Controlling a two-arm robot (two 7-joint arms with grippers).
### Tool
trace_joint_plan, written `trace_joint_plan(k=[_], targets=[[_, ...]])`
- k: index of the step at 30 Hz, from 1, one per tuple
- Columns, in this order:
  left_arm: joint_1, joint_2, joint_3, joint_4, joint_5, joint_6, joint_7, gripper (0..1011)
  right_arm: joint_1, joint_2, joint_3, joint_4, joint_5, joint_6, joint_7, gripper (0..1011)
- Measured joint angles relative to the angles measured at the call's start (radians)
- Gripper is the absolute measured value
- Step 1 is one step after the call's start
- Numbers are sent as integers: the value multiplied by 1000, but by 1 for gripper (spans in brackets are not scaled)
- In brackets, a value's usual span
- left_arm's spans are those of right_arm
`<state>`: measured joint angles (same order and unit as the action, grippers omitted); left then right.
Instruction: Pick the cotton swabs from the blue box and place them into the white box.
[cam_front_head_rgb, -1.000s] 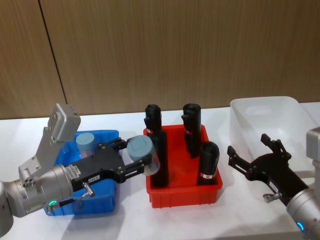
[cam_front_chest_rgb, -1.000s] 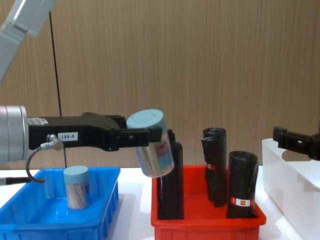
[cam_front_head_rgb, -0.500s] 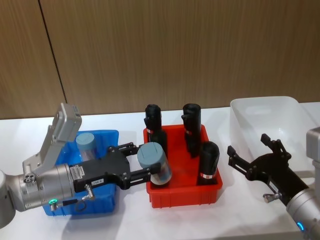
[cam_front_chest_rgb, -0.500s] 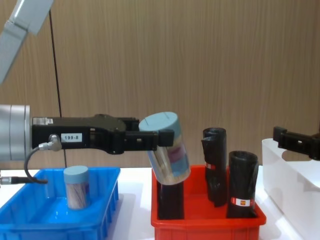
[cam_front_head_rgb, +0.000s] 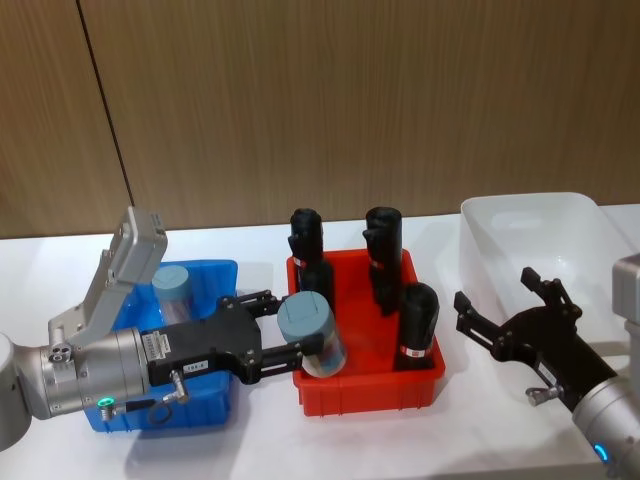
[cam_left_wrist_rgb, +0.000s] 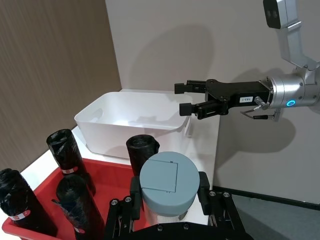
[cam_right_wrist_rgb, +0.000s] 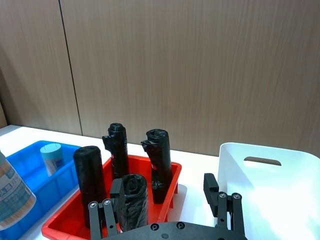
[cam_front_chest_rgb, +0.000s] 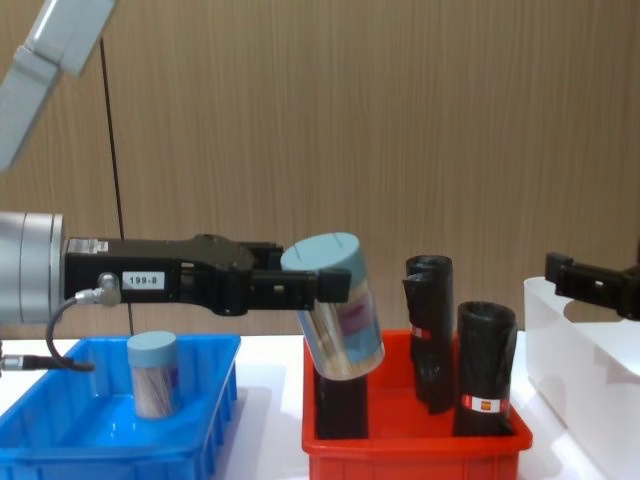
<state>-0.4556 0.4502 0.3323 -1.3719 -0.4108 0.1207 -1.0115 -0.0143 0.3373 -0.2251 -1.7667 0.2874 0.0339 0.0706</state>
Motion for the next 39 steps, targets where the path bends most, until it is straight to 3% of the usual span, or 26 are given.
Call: trace_joint_plan(k=[14,29,39], targets=[[-6,0,2,7,2,1,-13,668,13,22,12,-6,28,42,97,1002],[-8,0,4,10,3,2,-17,668,60,72,27,-9,53,145,316,1002],[-9,0,4,11,3,2,-18,666,108,88,15,13,28,191,488,1002]])
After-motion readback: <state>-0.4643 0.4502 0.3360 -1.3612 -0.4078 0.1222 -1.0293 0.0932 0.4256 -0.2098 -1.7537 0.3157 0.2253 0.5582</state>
